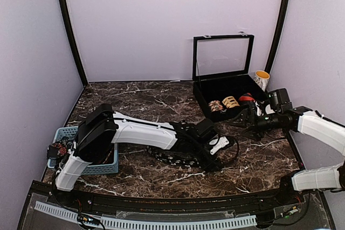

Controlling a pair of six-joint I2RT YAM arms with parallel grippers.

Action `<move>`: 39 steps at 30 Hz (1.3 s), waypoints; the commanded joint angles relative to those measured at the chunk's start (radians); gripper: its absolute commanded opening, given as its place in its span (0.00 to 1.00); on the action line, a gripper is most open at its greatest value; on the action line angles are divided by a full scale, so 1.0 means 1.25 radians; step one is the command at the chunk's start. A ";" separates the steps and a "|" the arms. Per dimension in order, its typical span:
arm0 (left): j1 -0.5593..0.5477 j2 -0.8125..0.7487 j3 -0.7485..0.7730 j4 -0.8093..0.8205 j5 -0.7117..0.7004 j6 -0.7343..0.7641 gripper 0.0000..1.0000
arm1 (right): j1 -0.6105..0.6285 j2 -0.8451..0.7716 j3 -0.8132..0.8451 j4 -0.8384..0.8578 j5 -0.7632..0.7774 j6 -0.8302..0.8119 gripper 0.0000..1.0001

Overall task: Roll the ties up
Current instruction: Flatten out the tie at the center of the board.

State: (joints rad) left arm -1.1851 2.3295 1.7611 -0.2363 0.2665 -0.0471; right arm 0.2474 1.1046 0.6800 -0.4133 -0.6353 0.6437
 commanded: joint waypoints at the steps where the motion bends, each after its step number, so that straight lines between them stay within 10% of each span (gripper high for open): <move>1: 0.002 -0.034 0.009 -0.091 -0.092 0.039 0.27 | -0.005 -0.009 0.008 -0.016 0.002 -0.020 0.93; 5: 0.018 -0.185 -0.139 0.001 -0.094 0.036 0.00 | -0.004 0.014 0.017 -0.046 0.011 -0.053 0.88; 22: 0.269 -0.707 -0.392 0.112 -0.154 -0.159 0.00 | 0.256 0.282 0.172 0.082 0.125 -0.017 0.78; 39: 0.451 -0.788 -0.387 0.063 -0.171 -0.277 0.00 | 0.481 0.821 0.758 -0.003 0.202 -0.076 0.60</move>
State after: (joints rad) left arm -0.6476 1.3872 1.2545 -0.1318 0.0578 -0.3717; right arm 0.8268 2.0655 1.5394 -0.3660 -0.4248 0.5659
